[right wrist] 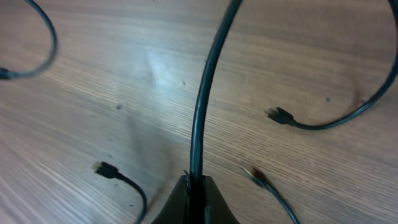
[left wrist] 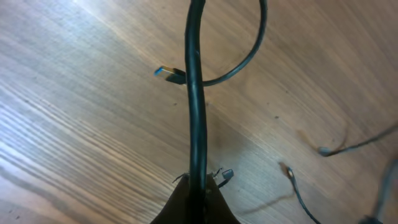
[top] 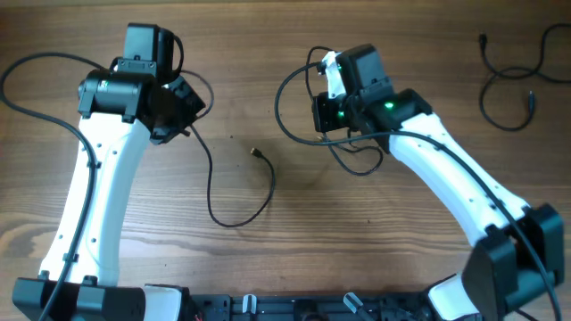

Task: Untangle cables

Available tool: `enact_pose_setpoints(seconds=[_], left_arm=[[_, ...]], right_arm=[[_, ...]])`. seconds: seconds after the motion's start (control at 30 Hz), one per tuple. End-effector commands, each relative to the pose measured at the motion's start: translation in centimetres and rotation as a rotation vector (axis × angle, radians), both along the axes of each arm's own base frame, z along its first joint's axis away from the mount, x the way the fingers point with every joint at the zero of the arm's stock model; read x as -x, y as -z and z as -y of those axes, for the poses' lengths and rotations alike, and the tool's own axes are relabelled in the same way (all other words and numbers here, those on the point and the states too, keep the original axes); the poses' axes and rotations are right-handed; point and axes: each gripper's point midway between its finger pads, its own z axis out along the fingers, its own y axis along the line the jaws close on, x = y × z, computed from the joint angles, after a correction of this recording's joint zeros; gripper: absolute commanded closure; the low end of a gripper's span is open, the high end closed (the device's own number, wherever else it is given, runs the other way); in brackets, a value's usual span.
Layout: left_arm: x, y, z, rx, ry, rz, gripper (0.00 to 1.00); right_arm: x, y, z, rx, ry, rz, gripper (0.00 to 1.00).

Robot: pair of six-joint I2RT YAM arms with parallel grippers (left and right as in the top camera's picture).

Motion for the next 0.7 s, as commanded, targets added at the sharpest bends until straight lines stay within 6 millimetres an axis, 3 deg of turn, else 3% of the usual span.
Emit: enact_pose_setpoints(seconds=[0.0, 0.07, 0.13, 0.2, 0.27, 0.3, 0.33, 0.47, 0.6, 0.67], left_arm=[[-0.5, -0.4, 0.6, 0.016, 0.048, 0.026, 0.96], [-0.7, -0.5, 0.7, 0.017, 0.048, 0.037, 0.96], [-0.9, -0.6, 0.7, 0.018, 0.048, 0.042, 0.96], [-0.9, -0.6, 0.7, 0.018, 0.047, 0.046, 0.96], [-1.1, -0.7, 0.7, 0.019, 0.048, 0.051, 0.96], [-1.4, -0.8, 0.8, 0.021, 0.047, 0.064, 0.96], [-1.6, -0.9, 0.8, 0.022, 0.047, 0.076, 0.96], [-2.2, -1.2, 0.9, 0.024, 0.048, 0.101, 0.96], [-2.1, -1.2, 0.9, 0.024, 0.048, 0.1, 0.96], [-2.1, -1.2, 0.9, 0.024, 0.048, 0.099, 0.96]], right_arm=[[-0.6, -1.7, 0.1, -0.034, 0.005, 0.041, 0.96], [-0.7, -3.6, 0.8, -0.089, 0.008, 0.062, 0.96], [-0.9, -6.5, 2.9, -0.152, 0.035, 0.101, 0.96], [-1.0, -10.2, 6.6, -0.198, 0.103, 0.17, 0.96], [-0.6, -12.4, 9.8, -0.2, 0.173, 0.221, 0.96], [0.2, -14.5, 13.8, -0.183, 0.253, 0.277, 0.96], [0.6, -15.2, 15.6, -0.175, 0.298, 0.293, 0.96], [2.9, -16.8, 23.9, -0.101, 0.503, 0.341, 0.96], [4.8, -15.4, 32.2, 0.006, 0.741, 0.303, 0.96], [5.1, -14.4, 34.8, 0.017, 0.817, 0.273, 0.96]])
